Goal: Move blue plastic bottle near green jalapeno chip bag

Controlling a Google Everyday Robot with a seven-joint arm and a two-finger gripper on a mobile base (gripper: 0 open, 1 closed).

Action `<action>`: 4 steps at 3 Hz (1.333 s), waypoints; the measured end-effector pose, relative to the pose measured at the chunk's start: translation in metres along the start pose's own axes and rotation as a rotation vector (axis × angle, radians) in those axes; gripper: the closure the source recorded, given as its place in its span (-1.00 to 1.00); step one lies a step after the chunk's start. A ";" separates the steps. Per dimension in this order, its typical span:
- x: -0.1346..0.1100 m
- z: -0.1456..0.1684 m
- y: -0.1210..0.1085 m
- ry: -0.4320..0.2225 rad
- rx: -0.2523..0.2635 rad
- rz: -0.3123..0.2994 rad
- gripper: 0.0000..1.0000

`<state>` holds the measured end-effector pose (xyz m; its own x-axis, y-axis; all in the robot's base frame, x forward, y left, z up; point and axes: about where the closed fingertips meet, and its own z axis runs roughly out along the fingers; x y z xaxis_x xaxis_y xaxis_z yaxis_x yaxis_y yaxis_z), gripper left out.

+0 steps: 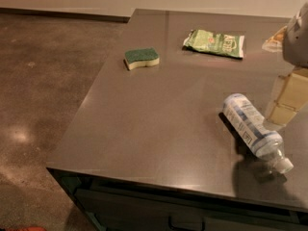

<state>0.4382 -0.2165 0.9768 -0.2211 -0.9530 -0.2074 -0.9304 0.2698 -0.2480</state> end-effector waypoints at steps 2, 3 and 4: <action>-0.004 0.004 -0.010 0.011 0.017 0.045 -1.00; -0.009 0.009 -0.018 0.015 0.040 0.126 -1.00; -0.014 0.015 -0.020 0.037 0.054 0.199 -1.00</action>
Offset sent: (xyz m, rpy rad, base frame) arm 0.0322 0.0028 -0.0069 -0.0037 0.0031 -0.1365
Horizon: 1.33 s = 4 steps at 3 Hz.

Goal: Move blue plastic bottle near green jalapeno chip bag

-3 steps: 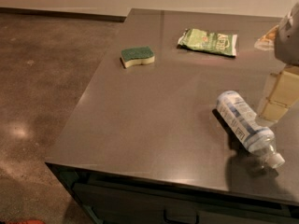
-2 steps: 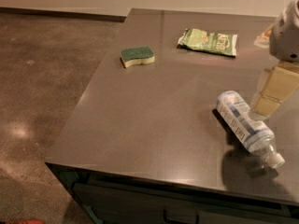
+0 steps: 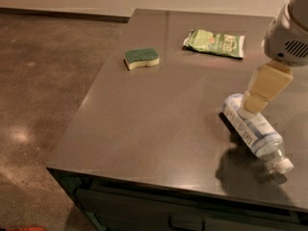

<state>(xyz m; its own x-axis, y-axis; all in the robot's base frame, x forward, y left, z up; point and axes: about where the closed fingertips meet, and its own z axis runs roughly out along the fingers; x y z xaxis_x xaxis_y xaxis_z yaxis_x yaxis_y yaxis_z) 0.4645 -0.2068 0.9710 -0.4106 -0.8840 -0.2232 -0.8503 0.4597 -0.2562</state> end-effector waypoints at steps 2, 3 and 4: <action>-0.002 0.023 -0.010 0.105 0.053 0.187 -1.00; 0.004 0.040 -0.014 0.173 0.056 0.280 -1.00; 0.016 0.057 -0.016 0.232 0.042 0.339 -1.00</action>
Offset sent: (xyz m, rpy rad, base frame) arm 0.0243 -0.0069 -0.0360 -0.0965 0.0469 -0.3839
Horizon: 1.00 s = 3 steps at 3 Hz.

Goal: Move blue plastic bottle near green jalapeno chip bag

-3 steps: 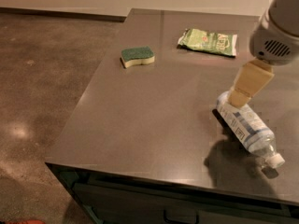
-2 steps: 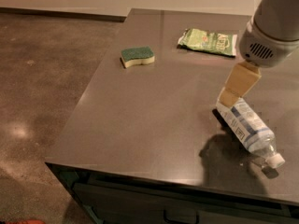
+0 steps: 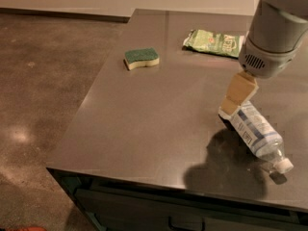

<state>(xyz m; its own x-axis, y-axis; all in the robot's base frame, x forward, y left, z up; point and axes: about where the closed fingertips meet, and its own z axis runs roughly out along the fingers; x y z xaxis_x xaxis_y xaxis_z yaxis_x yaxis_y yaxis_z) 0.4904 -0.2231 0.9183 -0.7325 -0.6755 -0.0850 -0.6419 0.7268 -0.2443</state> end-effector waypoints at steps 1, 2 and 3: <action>0.009 0.013 -0.003 0.044 -0.008 0.032 -1.00; 0.021 0.026 -0.006 0.070 -0.027 0.061 -1.00; 0.032 0.034 -0.005 0.087 -0.052 0.081 -1.00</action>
Offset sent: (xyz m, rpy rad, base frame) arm -0.0176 -0.0380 -0.0402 -0.0067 0.1174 -0.1204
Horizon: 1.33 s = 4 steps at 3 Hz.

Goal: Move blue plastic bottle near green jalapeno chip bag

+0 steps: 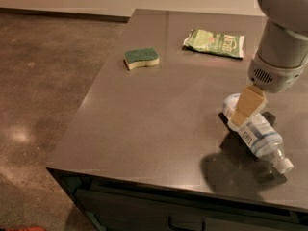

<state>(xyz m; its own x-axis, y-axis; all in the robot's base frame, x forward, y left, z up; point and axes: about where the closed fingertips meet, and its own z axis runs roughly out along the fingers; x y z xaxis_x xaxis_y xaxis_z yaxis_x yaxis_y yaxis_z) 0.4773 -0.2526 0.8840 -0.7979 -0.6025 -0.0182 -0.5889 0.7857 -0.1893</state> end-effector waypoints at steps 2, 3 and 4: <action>0.008 0.012 0.006 0.015 -0.082 0.026 -0.68; 0.006 0.015 0.011 0.013 -0.109 0.022 -0.24; -0.002 0.012 0.011 0.001 -0.119 0.014 0.22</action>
Offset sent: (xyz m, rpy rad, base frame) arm -0.0180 0.0014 -0.0180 0.0875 0.1108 -0.0338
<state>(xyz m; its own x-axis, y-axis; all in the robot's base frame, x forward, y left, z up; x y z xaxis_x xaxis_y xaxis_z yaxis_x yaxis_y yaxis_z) 0.4736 -0.2447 0.8698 -0.8061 -0.5915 -0.0186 -0.5890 0.8050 -0.0711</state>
